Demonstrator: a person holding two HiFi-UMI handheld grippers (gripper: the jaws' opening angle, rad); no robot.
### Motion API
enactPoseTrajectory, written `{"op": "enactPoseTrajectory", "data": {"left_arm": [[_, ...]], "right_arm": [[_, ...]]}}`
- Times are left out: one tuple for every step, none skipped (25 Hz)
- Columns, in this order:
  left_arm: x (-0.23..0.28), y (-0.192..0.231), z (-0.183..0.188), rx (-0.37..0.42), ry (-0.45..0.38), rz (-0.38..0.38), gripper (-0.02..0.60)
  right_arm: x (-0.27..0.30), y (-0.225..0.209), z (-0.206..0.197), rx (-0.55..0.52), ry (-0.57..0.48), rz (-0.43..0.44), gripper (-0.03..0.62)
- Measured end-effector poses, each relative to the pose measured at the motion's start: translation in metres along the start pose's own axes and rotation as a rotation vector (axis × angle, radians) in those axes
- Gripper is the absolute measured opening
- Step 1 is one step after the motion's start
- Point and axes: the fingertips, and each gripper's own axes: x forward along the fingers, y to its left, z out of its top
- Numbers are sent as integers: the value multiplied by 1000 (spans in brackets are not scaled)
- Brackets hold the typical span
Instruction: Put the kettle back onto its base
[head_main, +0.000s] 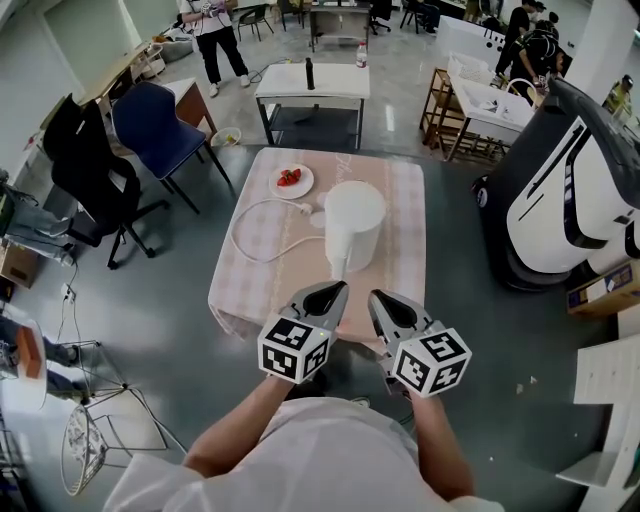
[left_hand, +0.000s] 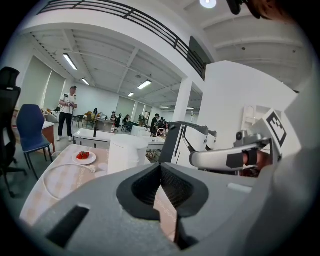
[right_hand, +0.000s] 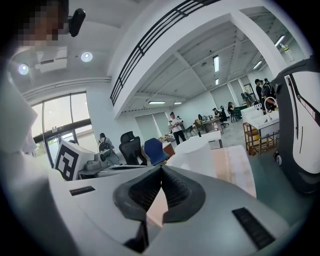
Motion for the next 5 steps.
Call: {"op": "enactPoseTrajectory", "data": {"left_arm": [[-1, -1, 0, 1, 0, -1, 5], [-1, -1, 0, 1, 0, -2, 5], [-2, -2, -1, 1, 1, -2, 5], [-3, -3, -1, 2, 1, -3, 6], [-3, -3, -1, 3, 1, -3, 5]], "right_arm": [[0, 1, 0, -3, 1, -1, 5], [-1, 1, -1, -5, 2, -2, 5], [-2, 2, -2, -6, 3, -3, 5], [-2, 2, -3, -7, 4, -4, 5], [-3, 3, -3, -8, 4, -5, 5]]}}
